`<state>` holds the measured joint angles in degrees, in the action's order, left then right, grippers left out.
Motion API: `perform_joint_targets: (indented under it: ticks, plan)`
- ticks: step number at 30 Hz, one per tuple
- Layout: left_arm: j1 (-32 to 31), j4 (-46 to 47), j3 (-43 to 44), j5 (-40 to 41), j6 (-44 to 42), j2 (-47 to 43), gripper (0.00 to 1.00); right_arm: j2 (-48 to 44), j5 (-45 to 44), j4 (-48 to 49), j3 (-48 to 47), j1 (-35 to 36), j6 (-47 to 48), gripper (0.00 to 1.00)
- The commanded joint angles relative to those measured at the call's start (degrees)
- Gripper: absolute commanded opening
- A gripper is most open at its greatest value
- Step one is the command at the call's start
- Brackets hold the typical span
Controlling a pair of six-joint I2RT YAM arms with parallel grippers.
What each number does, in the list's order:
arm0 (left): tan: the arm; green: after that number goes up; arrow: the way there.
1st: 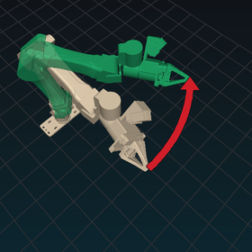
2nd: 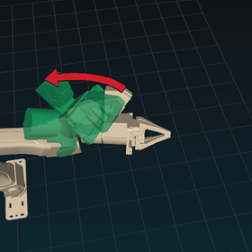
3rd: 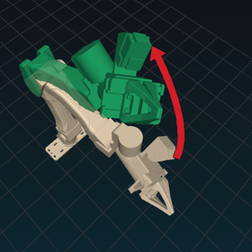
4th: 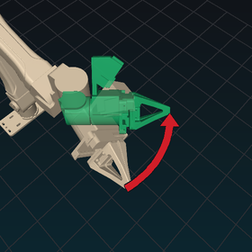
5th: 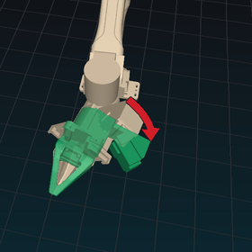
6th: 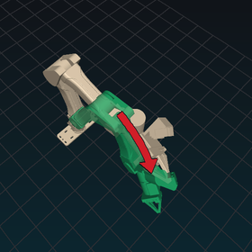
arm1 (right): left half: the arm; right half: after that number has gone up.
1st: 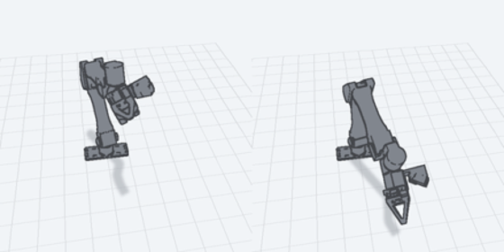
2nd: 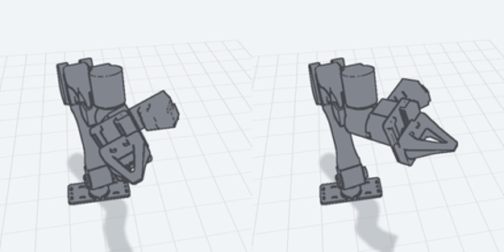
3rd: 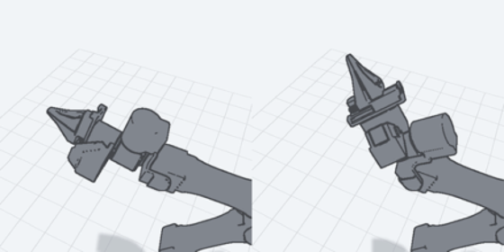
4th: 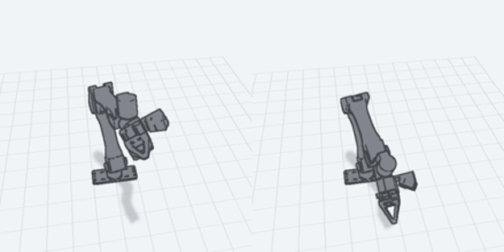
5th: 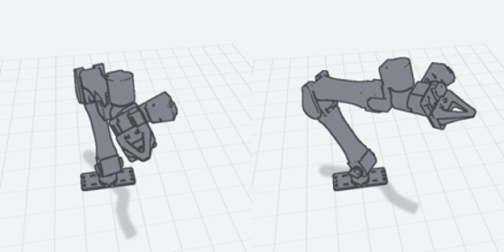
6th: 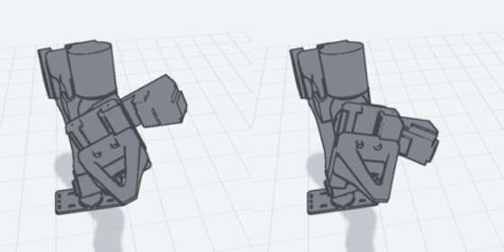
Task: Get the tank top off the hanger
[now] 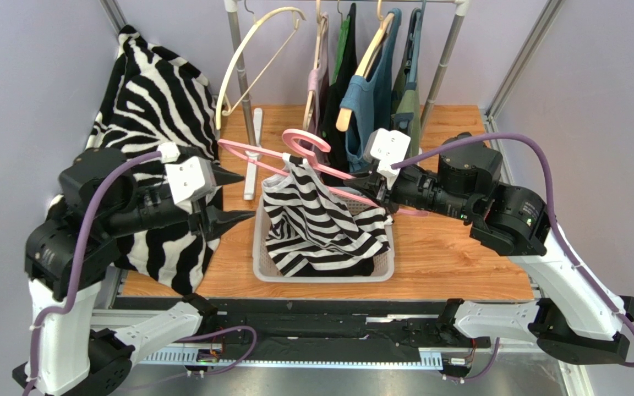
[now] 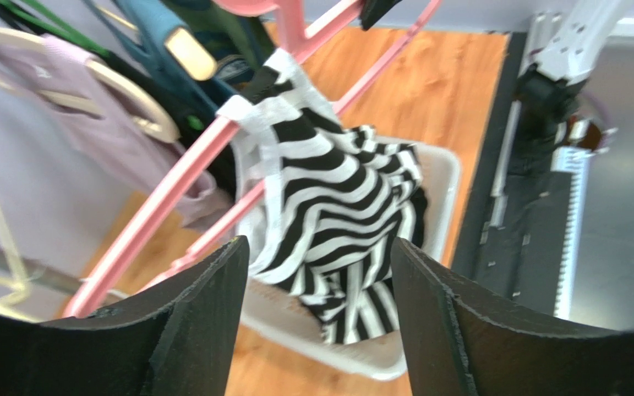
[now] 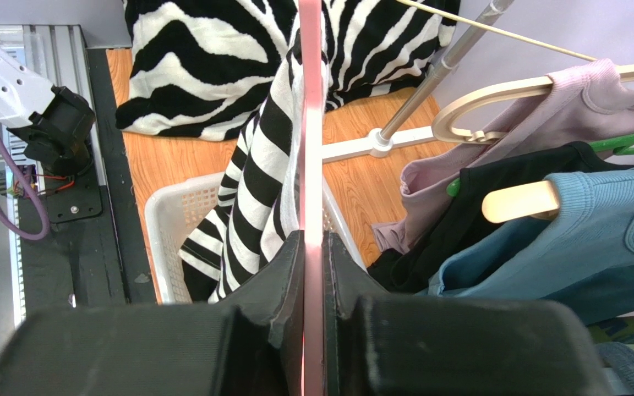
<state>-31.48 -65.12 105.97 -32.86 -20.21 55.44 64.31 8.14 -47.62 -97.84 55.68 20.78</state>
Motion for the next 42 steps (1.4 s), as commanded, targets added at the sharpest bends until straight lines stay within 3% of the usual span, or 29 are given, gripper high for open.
perform_joint_targets:
  ticks: [1,10,15,24,28,36,42]
  plan:
    - [-0.2,6.1,-6.2,-4.7,9.3,3.4,0.69,0.0,0.6,5.6,-0.9,-0.1,-1.9,0.0]
    - [-0.2,10.9,-6.1,-2.8,14.8,8.7,0.73,-0.4,4.5,4.6,-0.5,0.0,-3.2,0.0]
    - [-0.3,11.5,-4.4,-9.6,15.5,10.5,0.8,-0.2,5.3,4.9,0.8,0.0,-3.3,0.0]
    - [-0.7,12.7,-6.0,-14.2,18.4,11.4,0.8,0.3,5.5,7.1,2.8,0.0,-3.4,0.0]
    - [-1.2,12.9,-7.1,-11.9,18.6,12.1,0.71,1.2,5.8,7.9,2.0,0.0,-3.5,0.0]
    - [-2.6,12.3,-7.5,0.2,17.7,13.0,0.49,1.0,6.3,7.9,1.3,0.0,-3.6,0.0]
    - [-3.2,11.9,-7.7,8.1,16.0,12.9,0.26,0.5,6.6,8.4,1.6,0.0,-4.2,0.0]
